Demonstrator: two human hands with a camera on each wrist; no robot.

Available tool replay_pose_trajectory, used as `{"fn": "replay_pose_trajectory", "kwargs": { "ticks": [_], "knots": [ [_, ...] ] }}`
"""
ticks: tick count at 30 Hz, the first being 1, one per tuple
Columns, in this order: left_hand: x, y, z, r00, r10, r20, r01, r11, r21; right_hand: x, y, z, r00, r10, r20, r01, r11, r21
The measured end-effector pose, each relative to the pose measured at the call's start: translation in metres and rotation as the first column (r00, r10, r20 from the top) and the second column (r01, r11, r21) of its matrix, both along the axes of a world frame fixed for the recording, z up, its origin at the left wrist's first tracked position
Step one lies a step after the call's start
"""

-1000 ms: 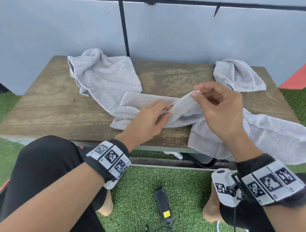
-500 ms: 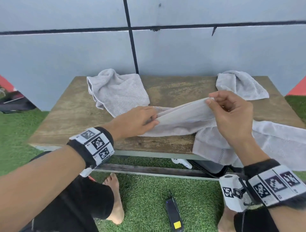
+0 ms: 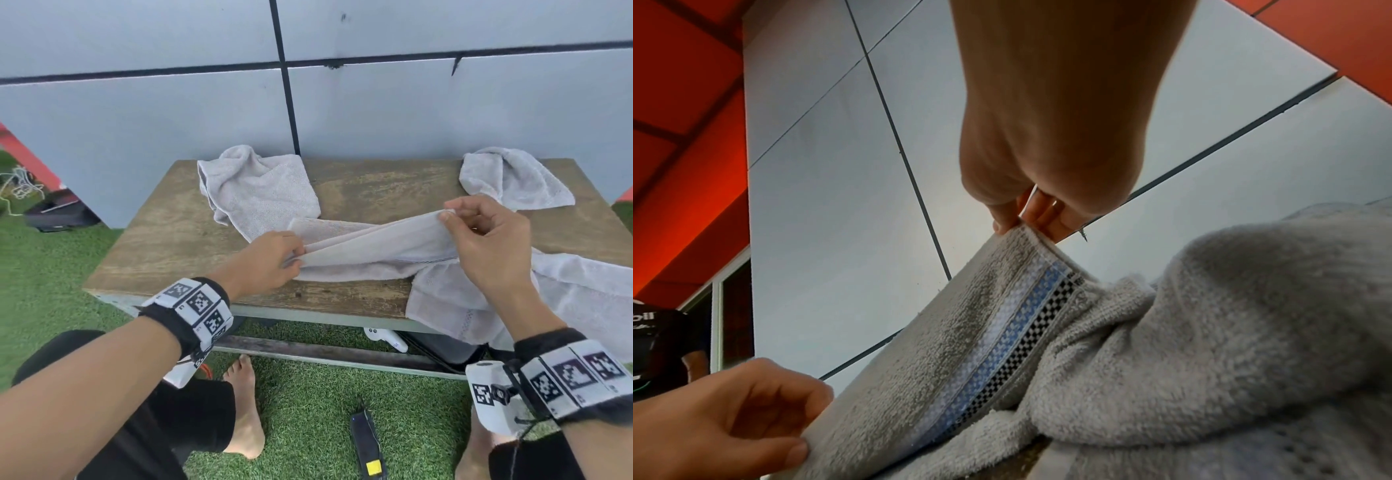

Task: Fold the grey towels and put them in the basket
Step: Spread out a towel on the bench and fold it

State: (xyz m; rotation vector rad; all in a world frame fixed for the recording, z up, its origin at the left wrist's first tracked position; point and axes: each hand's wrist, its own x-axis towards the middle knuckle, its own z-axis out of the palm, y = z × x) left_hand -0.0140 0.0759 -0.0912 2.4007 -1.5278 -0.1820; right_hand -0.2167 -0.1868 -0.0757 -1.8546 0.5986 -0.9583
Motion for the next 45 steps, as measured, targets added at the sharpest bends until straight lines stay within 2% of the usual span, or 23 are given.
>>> {"fn": "replay_pose_trajectory", "kwargs": {
  "ticks": [5, 13, 22, 29, 35, 40, 45],
  "knots": [
    [0.004, 0.011, 0.003, 0.997, 0.072, -0.018, -0.073, 0.996, -0.06, -0.005, -0.009, -0.003, 1.0, -0.014, -0.014, 0.014, 1.0, 0.025],
    [0.0, 0.011, 0.0, 0.999, 0.052, -0.012, -0.053, 0.992, -0.116, -0.009, -0.012, -0.003, 1.0, -0.015, -0.005, 0.015, 0.998, 0.058],
    [0.005, 0.023, -0.015, 0.998, 0.055, 0.034, -0.059, 0.991, 0.12, -0.008, -0.014, -0.004, 1.0, -0.016, -0.012, 0.017, 0.998, 0.061],
    [0.007, 0.028, -0.013, 0.992, 0.124, -0.002, -0.124, 0.991, -0.048, -0.006, -0.014, -0.005, 1.0, -0.016, -0.018, 0.017, 0.998, 0.052],
    [0.009, 0.035, -0.001, 0.991, 0.127, 0.038, -0.119, 0.979, -0.164, -0.001, -0.016, -0.005, 1.0, -0.008, -0.005, 0.009, 0.998, 0.067],
    [0.004, 0.045, 0.014, 0.99, 0.136, 0.022, -0.129, 0.971, -0.199, -0.004, -0.013, 0.002, 1.0, -0.022, 0.002, 0.022, 0.997, 0.068],
    [0.011, 0.045, 0.049, 0.994, 0.11, 0.021, -0.104, 0.978, -0.182, -0.013, -0.01, 0.012, 0.999, -0.037, -0.007, 0.037, 0.997, 0.066]
  ]
}}
